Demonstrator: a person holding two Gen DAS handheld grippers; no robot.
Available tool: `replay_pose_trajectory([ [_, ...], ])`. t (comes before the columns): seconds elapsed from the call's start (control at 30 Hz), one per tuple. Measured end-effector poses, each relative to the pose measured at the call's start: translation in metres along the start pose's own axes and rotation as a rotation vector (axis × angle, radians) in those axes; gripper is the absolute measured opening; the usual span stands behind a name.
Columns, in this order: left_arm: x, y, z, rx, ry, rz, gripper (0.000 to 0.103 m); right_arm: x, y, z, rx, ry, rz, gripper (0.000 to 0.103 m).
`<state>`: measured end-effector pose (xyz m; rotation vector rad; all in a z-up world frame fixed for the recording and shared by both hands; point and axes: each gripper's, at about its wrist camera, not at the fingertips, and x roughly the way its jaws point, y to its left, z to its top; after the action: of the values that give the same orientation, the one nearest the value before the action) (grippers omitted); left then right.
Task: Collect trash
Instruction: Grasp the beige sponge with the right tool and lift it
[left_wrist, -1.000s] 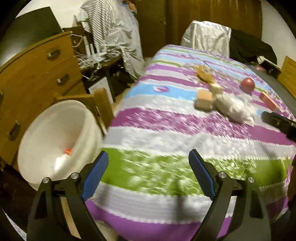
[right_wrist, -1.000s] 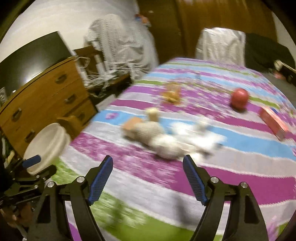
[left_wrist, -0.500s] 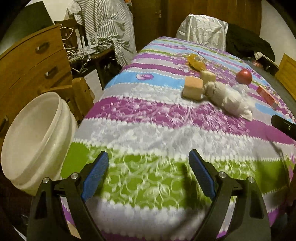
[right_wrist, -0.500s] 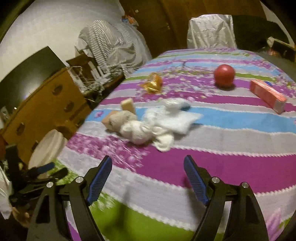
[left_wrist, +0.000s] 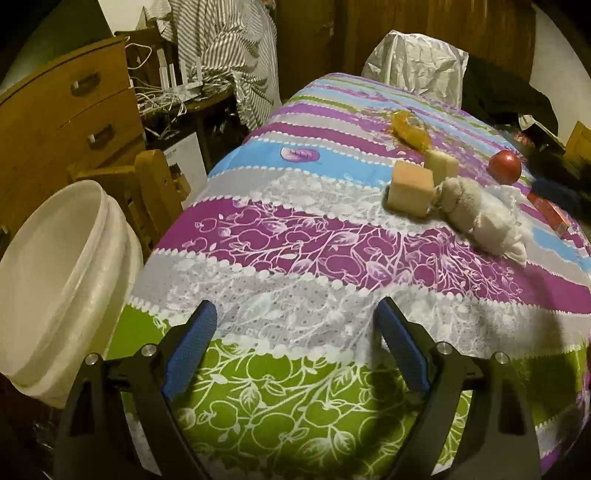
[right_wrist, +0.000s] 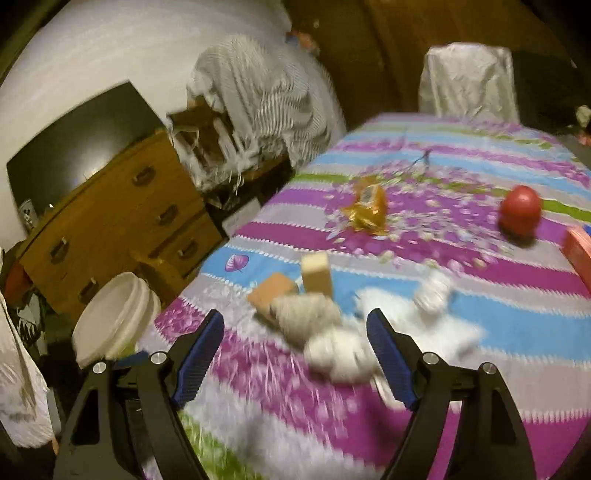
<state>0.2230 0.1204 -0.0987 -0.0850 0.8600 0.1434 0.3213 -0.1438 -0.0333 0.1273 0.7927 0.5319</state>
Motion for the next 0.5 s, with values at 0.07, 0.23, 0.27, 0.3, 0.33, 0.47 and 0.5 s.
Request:
replay_pose_trajectory([
  [0.07, -0.001, 0.001, -0.001, 0.0, -0.006, -0.007, 0.085, 0.027, -0.002, 0.019, -0.002, 0.046, -0.02, 0.078],
  [0.23, -0.001, 0.003, -0.002, 0.004, -0.009, -0.023, 0.085, 0.097, -0.024, 0.036, 0.135, 0.257, 0.015, 0.049],
  [0.27, -0.001, 0.004, -0.002, 0.004, -0.011, -0.024, 0.085, 0.099, -0.025, 0.033, 0.159, 0.261, 0.043, 0.032],
  [0.3, -0.002, 0.006, -0.003, 0.002, -0.013, -0.024, 0.085, 0.096, -0.022, 0.03, 0.15, 0.247, 0.049, 0.031],
  [0.33, -0.002, 0.008, -0.003, -0.002, -0.015, -0.022, 0.085, 0.089, -0.015, 0.026, 0.119, 0.227, 0.05, 0.03],
  [0.47, -0.005, 0.015, -0.007, -0.008, -0.02, -0.007, 0.085, 0.045, 0.025, 0.003, 0.027, 0.223, 0.199, 0.028],
  [0.5, -0.006, 0.018, -0.008, -0.007, -0.02, -0.001, 0.085, 0.024, 0.031, -0.003, 0.025, 0.204, 0.246, 0.028],
])
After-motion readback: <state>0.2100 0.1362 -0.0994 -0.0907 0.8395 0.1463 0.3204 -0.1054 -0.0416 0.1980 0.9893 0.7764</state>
